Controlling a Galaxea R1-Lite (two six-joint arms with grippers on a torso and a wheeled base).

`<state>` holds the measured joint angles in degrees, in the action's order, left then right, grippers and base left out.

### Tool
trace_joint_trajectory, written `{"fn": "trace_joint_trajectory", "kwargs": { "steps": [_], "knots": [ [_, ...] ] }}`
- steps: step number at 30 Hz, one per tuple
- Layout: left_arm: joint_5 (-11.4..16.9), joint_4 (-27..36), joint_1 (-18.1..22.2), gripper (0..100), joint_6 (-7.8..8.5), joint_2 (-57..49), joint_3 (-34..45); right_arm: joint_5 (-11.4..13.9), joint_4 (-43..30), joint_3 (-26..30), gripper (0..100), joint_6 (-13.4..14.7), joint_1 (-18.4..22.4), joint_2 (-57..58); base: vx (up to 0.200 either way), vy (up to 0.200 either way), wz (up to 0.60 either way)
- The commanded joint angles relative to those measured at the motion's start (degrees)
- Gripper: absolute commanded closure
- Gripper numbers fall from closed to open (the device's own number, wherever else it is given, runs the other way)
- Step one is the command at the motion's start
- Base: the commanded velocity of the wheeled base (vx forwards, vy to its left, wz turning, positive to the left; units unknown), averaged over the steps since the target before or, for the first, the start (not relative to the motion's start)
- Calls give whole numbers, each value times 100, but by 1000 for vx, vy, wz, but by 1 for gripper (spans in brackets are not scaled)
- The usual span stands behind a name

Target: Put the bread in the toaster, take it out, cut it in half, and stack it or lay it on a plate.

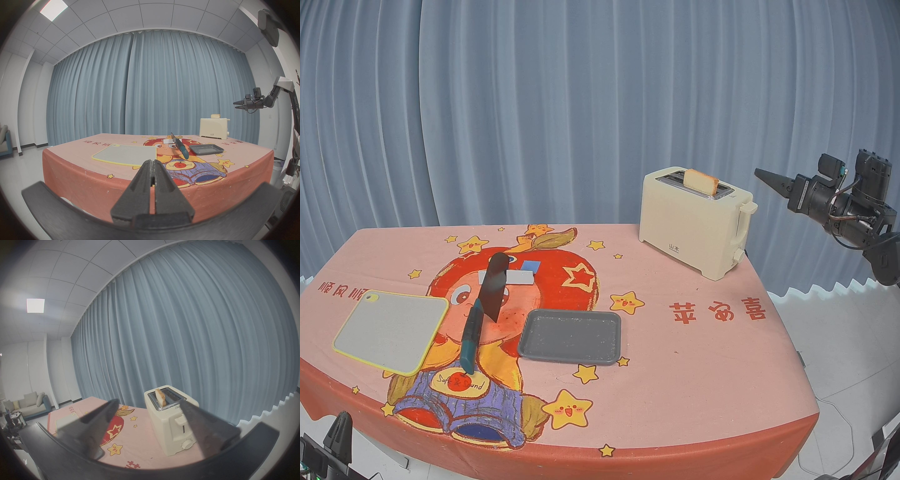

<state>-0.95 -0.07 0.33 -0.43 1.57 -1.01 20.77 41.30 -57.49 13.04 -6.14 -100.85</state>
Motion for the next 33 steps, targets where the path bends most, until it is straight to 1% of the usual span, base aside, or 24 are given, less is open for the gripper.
{"fn": "trace_joint_trajectory", "kwargs": {
  "steps": [1,3,5,7,12,13,14,16,28,33],
  "knots": [
    [-2,-1,2,100,-1,10,101,15,80,10,100,32,149,-66,0,0,0],
    [7,-1,2,100,8,10,101,41,97,27,100,23,254,-172,0,0,0],
    [-2,-1,2,100,-10,10,101,23,150,10,100,-48,219,-330,0,0,0],
    [-2,-1,2,100,8,10,101,6,387,54,100,-56,149,-506,0,0,0],
    [7,-1,2,100,-1,10,101,-12,924,-148,100,-56,96,-1068,0,0,0],
    [7,-1,2,100,-1,10,101,-12,924,-148,100,-56,96,-1068,0,0,0],
    [-2,-1,2,100,-1,10,101,-12,1170,-166,100,-56,78,-1235,0,0,0],
    [-2,-1,2,100,-1,10,101,-12,1310,-184,100,-56,43,-1349,0,0,0],
    [7,-1,2,100,-1,10,101,-12,1381,-236,100,-48,34,-1701,0,0,0],
    [7,-1,2,100,-1,10,101,-12,1389,-377,100,-48,87,-1824,0,0,0]
  ]
}}
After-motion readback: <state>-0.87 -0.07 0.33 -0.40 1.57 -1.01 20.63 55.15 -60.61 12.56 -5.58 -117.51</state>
